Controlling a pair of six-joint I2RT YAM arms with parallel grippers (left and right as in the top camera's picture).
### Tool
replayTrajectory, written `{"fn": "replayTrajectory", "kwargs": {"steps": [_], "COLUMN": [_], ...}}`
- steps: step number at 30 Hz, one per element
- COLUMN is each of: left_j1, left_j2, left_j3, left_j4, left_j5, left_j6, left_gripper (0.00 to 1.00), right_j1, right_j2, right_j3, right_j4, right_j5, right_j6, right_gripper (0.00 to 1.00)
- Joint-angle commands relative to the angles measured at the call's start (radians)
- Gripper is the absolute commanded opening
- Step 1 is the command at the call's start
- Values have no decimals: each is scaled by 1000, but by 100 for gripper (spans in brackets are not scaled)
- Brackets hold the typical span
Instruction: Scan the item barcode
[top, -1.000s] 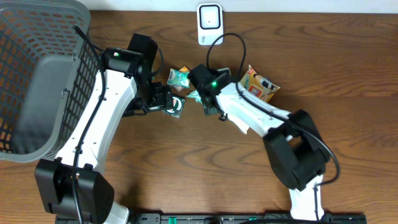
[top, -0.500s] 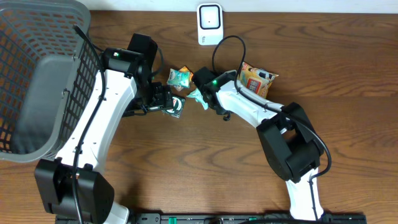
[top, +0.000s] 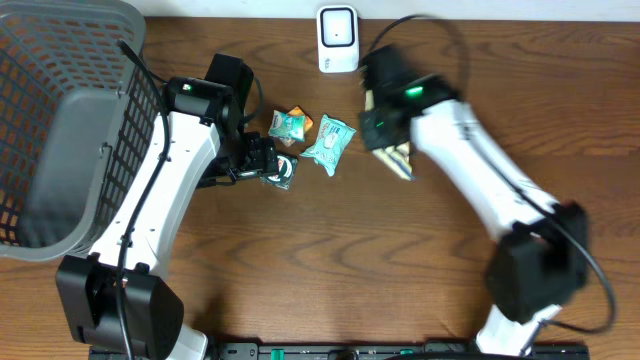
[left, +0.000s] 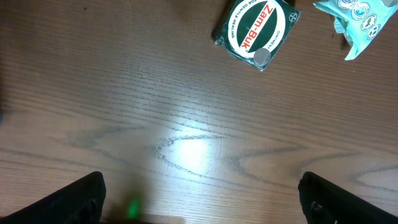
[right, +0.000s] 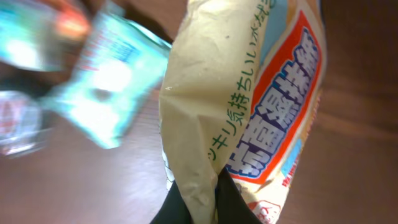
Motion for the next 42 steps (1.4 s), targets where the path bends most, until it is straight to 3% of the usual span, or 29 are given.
{"fn": "replayTrajectory", "kwargs": {"steps": [1, 4, 11, 13, 15, 17, 21, 26, 31, 36, 42], "left_j1": [0, 0, 0, 0, 0, 0, 0, 0, 0, 0, 0], "left_j2": [4, 4, 4, 4, 4, 4, 4, 4, 4, 4, 4], "left_j3": [11, 11, 11, 11, 11, 11, 11, 11, 11, 11, 11], "left_j4": [-7, -7, -7, -7, -7, -7, -7, -7, -7, -7, -7], "left_j5": [-2, -2, -2, -2, -2, -2, -2, -2, -2, -2, -2], "left_j6": [6, 6, 6, 6, 6, 6, 6, 6, 6, 6, 6], "left_gripper": [98, 98, 98, 98, 98, 98, 98, 97, 98, 98, 98], "right_j1": [-120, -238, -403, -443, -487, -530, -607, -650, -632, -591, -510], "right_j2": [-23, -1, 63, 86, 108, 111, 93, 59, 47, 50, 81], "right_j3": [11, -33, -238, -293, -313, -313, -275, -207, -165, -179, -183], "right_j4": [-10, -13, 87, 134, 150, 157, 134, 85, 142, 317, 462], "right_j5": [-529, -901, -1122, -1111, -1054, -960, -799, -781, -747, -689, -549], "right_j6": [-246, -384, -386, -385, -346, -274, -199, -199, -199, -200, -199], "right_gripper": [1, 1, 1, 2, 14, 18, 37, 61, 68, 99, 99]}}
